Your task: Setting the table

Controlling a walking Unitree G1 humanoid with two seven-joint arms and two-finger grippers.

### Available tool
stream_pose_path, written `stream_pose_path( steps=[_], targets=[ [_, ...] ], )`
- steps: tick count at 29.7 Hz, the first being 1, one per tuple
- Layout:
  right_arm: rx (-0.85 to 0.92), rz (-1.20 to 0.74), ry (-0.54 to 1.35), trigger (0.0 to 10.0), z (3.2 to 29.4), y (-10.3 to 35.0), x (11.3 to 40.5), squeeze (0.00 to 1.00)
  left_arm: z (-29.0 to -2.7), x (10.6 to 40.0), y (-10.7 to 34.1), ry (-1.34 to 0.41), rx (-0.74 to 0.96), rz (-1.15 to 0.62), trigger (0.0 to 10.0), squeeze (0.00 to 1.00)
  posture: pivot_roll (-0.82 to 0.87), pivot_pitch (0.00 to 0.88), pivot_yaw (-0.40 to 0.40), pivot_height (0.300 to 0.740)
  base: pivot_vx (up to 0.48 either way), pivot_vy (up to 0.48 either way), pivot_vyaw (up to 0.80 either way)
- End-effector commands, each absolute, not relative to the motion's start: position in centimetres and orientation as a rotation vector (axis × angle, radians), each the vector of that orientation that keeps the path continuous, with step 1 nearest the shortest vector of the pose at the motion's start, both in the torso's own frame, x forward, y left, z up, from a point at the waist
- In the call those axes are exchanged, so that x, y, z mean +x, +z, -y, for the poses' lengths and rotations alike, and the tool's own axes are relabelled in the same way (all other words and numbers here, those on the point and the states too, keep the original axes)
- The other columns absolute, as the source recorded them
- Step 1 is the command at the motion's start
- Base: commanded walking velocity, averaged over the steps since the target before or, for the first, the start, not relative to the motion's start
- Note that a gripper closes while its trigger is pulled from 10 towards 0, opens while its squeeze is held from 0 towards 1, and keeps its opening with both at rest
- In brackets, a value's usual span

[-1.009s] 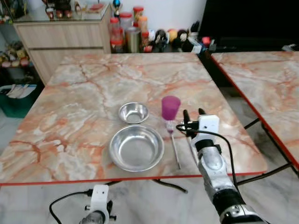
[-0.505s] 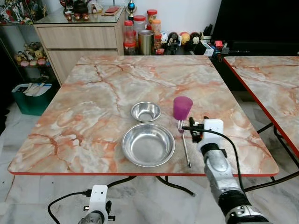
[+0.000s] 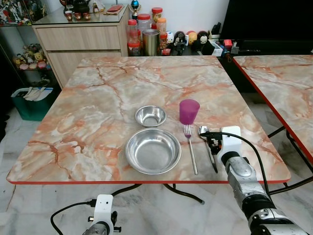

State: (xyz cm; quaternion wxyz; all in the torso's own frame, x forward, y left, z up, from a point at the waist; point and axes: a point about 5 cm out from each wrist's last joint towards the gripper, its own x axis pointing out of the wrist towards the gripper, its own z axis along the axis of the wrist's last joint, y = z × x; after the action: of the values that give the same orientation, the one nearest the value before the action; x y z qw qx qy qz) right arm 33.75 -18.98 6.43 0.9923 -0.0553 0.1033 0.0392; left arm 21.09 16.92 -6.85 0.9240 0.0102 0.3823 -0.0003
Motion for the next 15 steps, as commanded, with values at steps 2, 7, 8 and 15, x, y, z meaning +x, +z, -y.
stream_pose_path(
  steps=[2, 7, 8, 15],
  targets=[
    [-0.091, -0.211, 0.094, 10.0, 18.4, 6.6, 34.0, 0.00, -17.1, 20.8, -7.1, 0.003, 0.018, -0.801, 10.0, 0.00, -0.01, 0.000, 0.002, 0.740, 0.000, 0.000, 0.00],
    [-0.081, -0.229, 0.097, 10.0, 18.0, 5.9, 33.6, 0.00, -17.2, 20.7, -7.1, 0.000, 0.022, -0.803, 10.0, 0.00, -0.01, 0.000, 0.013, 0.740, 0.000, 0.000, 0.00],
    [-0.079, -0.232, 0.093, 10.0, 18.0, 5.8, 33.5, 0.00, -17.2, 20.6, -7.1, -0.001, 0.023, -0.804, 10.0, 0.00, -0.01, 0.000, 0.015, 0.740, 0.000, 0.000, 0.00],
    [-0.078, -0.248, 0.049, 10.0, 18.1, 5.3, 33.3, 0.00, -17.3, 20.5, -7.2, -0.008, 0.029, -0.809, 10.0, 0.00, -0.01, 0.000, 0.015, 0.740, 0.000, 0.000, 0.00]
  ],
)
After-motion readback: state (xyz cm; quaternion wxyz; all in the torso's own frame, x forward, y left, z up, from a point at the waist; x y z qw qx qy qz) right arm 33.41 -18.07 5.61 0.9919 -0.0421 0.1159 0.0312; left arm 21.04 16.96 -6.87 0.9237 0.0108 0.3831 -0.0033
